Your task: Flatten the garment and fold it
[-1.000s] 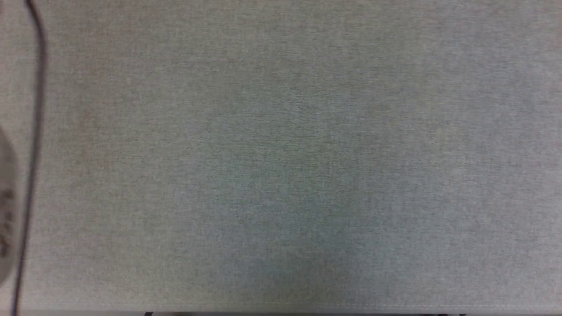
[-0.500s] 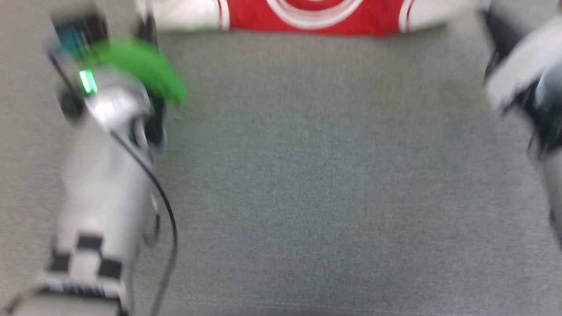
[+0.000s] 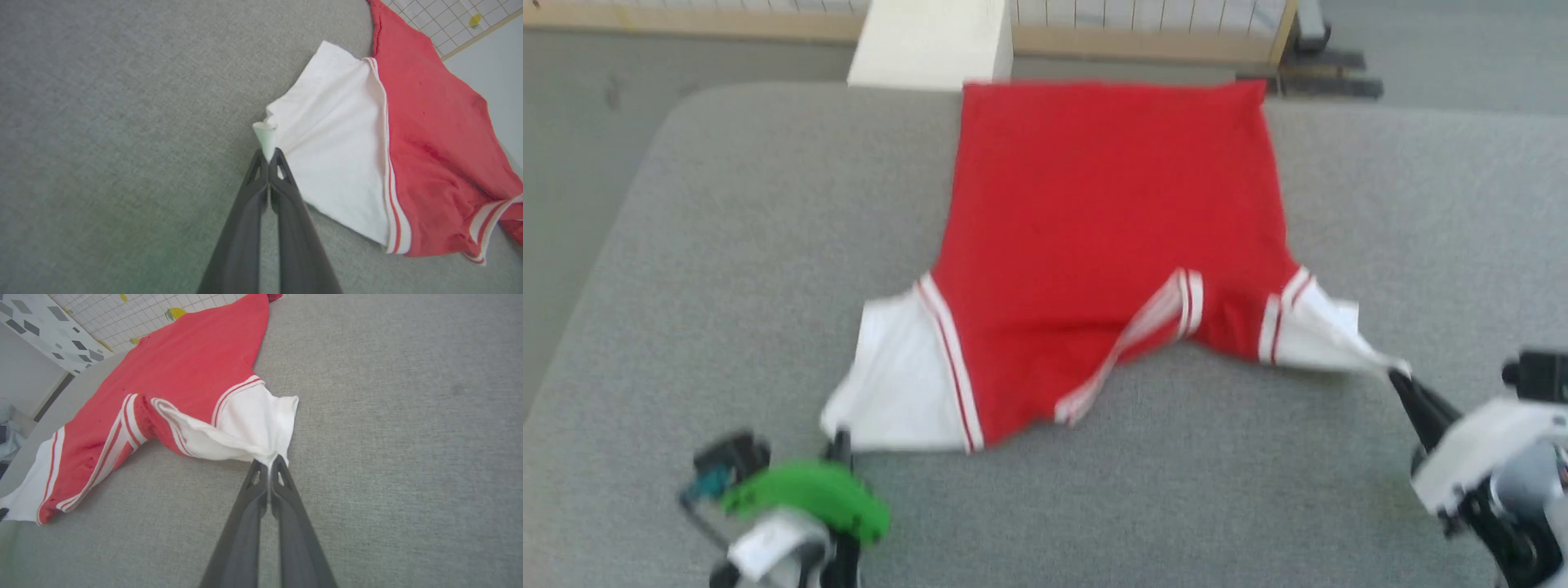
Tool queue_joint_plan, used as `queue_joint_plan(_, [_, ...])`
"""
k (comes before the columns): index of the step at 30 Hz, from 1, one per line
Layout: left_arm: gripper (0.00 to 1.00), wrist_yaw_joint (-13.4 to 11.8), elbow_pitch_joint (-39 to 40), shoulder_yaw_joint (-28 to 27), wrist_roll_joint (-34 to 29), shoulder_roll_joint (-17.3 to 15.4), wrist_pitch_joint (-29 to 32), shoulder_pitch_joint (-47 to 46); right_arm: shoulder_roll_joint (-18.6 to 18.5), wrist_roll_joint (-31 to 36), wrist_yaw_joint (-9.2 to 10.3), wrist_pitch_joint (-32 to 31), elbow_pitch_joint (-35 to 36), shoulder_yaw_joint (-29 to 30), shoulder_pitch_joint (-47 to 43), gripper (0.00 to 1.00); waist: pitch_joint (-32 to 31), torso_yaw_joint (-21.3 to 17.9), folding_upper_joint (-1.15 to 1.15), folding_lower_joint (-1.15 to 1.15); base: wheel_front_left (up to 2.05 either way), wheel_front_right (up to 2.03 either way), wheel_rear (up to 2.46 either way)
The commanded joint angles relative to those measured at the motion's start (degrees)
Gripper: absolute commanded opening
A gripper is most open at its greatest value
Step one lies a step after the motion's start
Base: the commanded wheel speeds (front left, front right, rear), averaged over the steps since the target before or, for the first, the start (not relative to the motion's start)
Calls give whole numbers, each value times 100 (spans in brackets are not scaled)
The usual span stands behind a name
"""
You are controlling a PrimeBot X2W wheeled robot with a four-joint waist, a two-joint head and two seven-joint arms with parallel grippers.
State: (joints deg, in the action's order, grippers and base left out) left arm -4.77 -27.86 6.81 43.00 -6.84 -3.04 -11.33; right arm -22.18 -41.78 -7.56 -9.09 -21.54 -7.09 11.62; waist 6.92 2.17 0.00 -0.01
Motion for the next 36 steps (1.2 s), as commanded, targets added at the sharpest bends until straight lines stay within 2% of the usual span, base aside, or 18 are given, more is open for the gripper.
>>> queue_joint_plan(1, [0,-103,191,-42,125,-3,97,304,24,77,8,-49,107,90,-210,0,-319,2,0,1,0,0,0])
queue_joint_plan(6, [0,-433,923,-70,147,-193,500,1070,85,352,8,-391,531,437,-856,0,-373,-35,0,1,0,0,0])
queue_joint_plan(10, [0,-666,1378,10,-33,-439,776,1332,88,613,8,-867,977,566,-1169,0,-373,-62,0,1,0,0,0])
queue_joint_plan(15, [0,-883,1691,236,-372,-702,1083,1308,-105,1194,8,-1829,1473,272,-1065,0,-272,-160,0,1,0,0,0])
queue_joint_plan(18, [0,-995,1815,373,-533,-768,1242,1185,-224,1532,8,-2721,1561,-136,-737,0,-145,-213,0,1,0,0,0])
queue_joint_plan(22, [0,-1057,1860,468,-622,-775,1333,1006,-206,1852,8,-3901,1368,-575,-263,0,58,-243,0,1,0,0,0])
queue_joint_plan(24, [0,-1067,1850,493,-638,-759,1337,934,-163,1965,8,-4285,1240,-765,-54,0,152,-237,0,1,0,0,0])
queue_joint_plan(28, [0,-1066,1856,504,-611,-701,1310,831,-143,2101,8,-4738,948,-1080,203,0,320,-194,0,1,0,0,0])
queue_joint_plan(32, [0,-1064,1864,518,-596,-670,1285,780,-160,2081,8,-4877,740,-1234,315,0,407,-173,0,1,0,0,0])
queue_joint_plan(34, [0,-1060,1872,504,-579,-673,1268,770,-152,2016,8,-4809,703,-1172,354,45,414,-184,0,1,0,0,0])
queue_joint_plan(35, [0,-1058,1875,488,-571,-677,1248,772,-156,2004,8,-4765,699,-1127,372,94,401,-197,0,1,0,0,0])
queue_joint_plan(36, [0,-1056,1869,475,-559,-682,1236,780,-148,1957,8,-4728,699,-1057,379,100,378,-211,0,1,0,0,0])
